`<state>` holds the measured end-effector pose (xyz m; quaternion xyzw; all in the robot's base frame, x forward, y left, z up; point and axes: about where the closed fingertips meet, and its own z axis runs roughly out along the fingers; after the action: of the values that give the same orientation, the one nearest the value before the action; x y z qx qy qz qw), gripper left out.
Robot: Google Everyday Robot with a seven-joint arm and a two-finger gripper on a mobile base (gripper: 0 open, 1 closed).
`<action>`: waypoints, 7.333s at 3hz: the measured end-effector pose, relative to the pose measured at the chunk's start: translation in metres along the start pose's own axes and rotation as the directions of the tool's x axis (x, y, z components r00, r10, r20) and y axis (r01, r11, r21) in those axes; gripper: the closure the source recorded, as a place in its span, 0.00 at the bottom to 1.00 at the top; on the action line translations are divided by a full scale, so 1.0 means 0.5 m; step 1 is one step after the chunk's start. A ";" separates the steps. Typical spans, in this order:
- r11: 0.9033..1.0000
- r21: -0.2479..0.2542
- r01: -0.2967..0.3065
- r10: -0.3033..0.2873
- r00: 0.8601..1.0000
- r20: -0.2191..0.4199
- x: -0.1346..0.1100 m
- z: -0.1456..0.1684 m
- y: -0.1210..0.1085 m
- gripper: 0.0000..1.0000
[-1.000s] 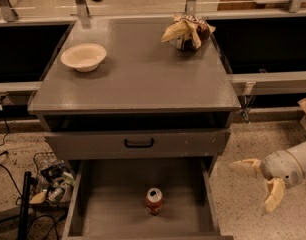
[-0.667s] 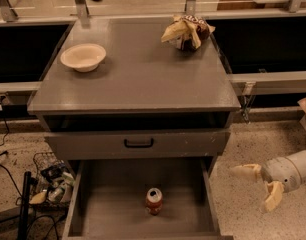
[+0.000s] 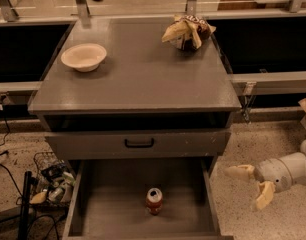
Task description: Pick coke can from middle drawer and place on counter
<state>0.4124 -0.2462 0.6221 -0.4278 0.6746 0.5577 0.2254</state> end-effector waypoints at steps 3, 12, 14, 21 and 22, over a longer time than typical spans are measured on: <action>0.994 -0.100 0.038 -0.034 0.999 0.039 -0.037 0.122 -0.012 0.00; 0.991 0.101 0.089 -0.099 0.990 0.101 0.003 0.262 -0.082 0.00; 0.988 0.133 0.073 -0.088 0.989 0.115 0.009 0.315 -0.104 0.00; 0.982 0.174 0.075 -0.108 0.976 0.188 -0.029 0.421 -0.179 0.00; 0.983 0.181 0.037 -0.076 0.973 0.218 -0.015 0.449 -0.201 0.00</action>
Offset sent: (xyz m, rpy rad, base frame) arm 0.0021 0.0634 -0.0022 0.1125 0.0008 0.0854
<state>0.4610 -0.0328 0.5098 -0.3596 0.6790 0.5340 0.3528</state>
